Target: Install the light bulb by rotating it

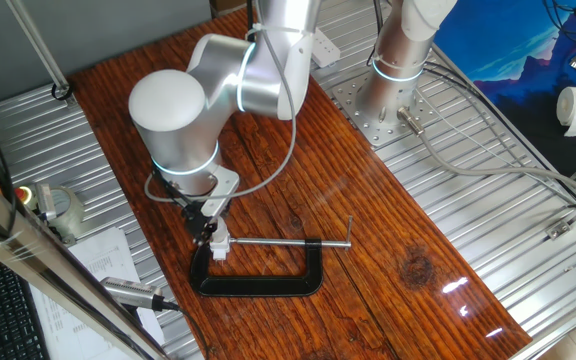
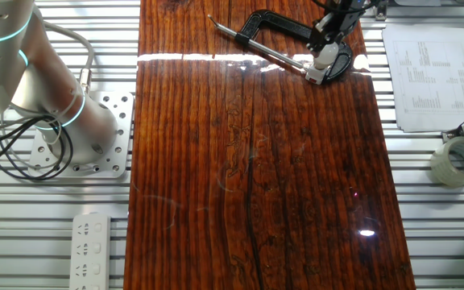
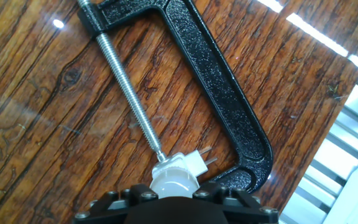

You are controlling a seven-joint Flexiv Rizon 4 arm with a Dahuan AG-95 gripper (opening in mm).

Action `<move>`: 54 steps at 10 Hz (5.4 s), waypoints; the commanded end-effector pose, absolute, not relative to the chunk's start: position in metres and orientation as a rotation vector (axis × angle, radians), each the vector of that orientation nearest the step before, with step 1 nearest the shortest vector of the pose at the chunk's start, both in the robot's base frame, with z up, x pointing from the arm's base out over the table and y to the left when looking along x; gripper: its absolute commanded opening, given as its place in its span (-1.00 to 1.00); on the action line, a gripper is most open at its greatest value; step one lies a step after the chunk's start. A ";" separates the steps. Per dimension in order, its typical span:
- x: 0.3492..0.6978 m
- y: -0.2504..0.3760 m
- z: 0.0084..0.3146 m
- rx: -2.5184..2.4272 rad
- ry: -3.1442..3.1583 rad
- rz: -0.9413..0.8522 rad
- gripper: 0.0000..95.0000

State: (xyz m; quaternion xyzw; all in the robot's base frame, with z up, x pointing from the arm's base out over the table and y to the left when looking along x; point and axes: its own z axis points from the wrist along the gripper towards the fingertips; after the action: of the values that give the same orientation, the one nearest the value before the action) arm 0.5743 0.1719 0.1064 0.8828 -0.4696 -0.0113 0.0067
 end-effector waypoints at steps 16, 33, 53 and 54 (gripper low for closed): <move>0.575 0.172 0.106 2.460 -1.950 0.022 -1.00; 0.579 0.165 0.104 1.781 -2.566 0.003 -1.00; 0.580 0.166 0.103 1.060 -2.948 0.000 -1.00; 0.580 0.166 0.103 0.992 -2.971 -0.006 -1.00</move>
State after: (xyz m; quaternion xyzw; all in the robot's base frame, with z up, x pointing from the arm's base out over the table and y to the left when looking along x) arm 0.5799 0.1673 0.1046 0.3337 -0.9427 -0.0017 0.0049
